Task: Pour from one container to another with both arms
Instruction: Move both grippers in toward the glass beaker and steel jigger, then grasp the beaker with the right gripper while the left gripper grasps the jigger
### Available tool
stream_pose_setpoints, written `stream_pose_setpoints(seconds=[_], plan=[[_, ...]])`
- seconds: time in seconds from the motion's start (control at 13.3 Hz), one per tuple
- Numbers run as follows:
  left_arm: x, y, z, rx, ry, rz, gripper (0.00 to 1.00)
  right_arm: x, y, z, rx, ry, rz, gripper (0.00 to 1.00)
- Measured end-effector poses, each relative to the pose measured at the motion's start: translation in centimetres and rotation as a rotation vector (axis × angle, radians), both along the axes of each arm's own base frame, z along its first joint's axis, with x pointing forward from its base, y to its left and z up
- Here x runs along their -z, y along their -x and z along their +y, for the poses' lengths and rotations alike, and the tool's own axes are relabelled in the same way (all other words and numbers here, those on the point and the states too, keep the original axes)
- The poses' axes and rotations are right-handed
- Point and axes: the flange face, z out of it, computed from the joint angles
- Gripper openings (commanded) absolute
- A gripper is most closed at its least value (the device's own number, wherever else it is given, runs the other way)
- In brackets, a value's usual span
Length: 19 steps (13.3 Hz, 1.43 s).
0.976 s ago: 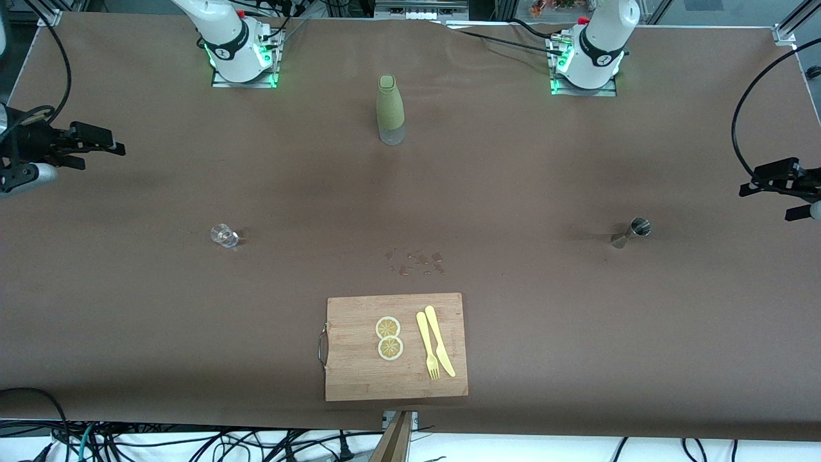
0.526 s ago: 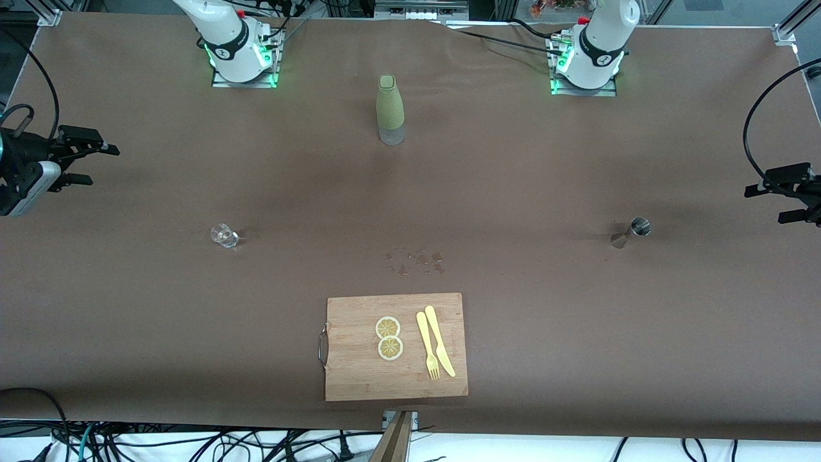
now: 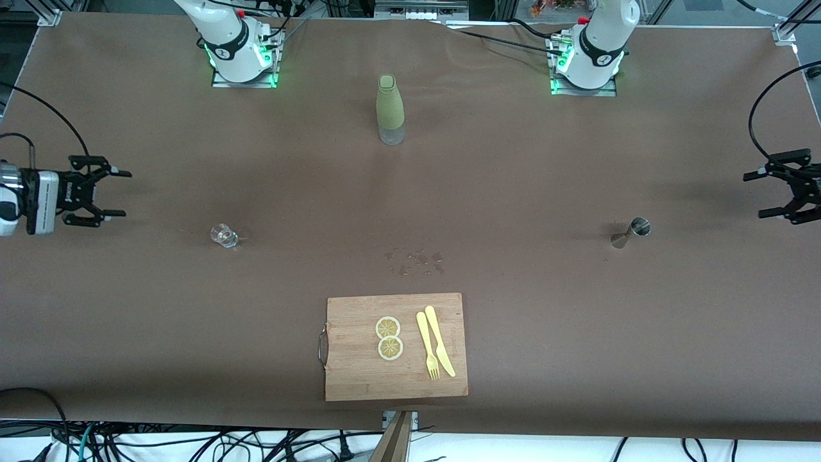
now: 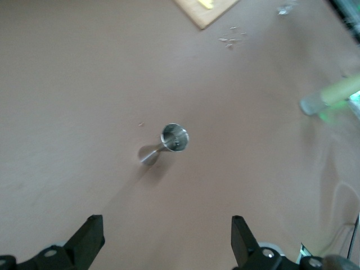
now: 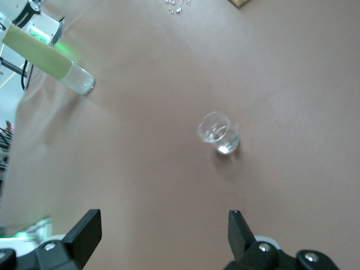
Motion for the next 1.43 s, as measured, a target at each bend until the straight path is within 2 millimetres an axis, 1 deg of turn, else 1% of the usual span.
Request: stream_pose_setpoints(seconds=[0.15, 0.3, 0.53, 0.6, 0.68, 0.83, 0.98, 1.13, 1.2, 1.35, 1.43], plan=[[4.4, 0.7, 0.0, 0.075, 0.109, -0.040, 1.00, 3.6, -1.1, 0.2, -0.042, -0.095, -0.143, 1.00], [7.8, 1.3, -0.2, 0.144, 0.223, -0.115, 1.00, 7.6, -1.5, 0.7, -0.058, -0.188, -0.259, 1.00], [12.8, 2.1, -0.2, 0.217, 0.343, -0.245, 1.00, 14.1, -0.7, 2.3, -0.057, -0.323, -0.382, 1.00], [14.1, 2.4, -0.1, 0.225, 0.370, -0.278, 1.00, 15.9, -0.4, 3.1, -0.068, -0.353, -0.409, 1.00], [15.1, 2.6, -0.1, 0.223, 0.396, -0.302, 1.00, 17.2, -0.2, 3.9, -0.080, -0.375, -0.426, 1.00], [17.2, 2.9, -0.4, 0.210, 0.458, -0.346, 1.00, 18.6, -0.4, 5.8, -0.102, -0.413, -0.451, 1.00], [19.7, 3.3, -1.0, 0.200, 0.523, -0.400, 1.00, 19.5, -0.5, 7.6, -0.131, -0.442, -0.464, 1.00], [22.2, 3.4, -1.5, 0.193, 0.556, -0.466, 1.00, 20.6, -0.3, 8.4, -0.144, -0.461, -0.467, 1.00], [23.1, 3.4, -1.7, 0.187, 0.567, -0.504, 1.00, 21.2, -0.1, 8.7, -0.145, -0.469, -0.467, 1.00], [24.1, 3.1, -2.0, 0.186, 0.580, -0.571, 1.00, 22.1, 0.2, 9.3, -0.140, -0.488, -0.464, 1.00], [24.2, 2.8, -2.1, 0.191, 0.581, -0.597, 1.00, 22.5, 0.2, 9.9, -0.140, -0.503, -0.470, 1.00]])
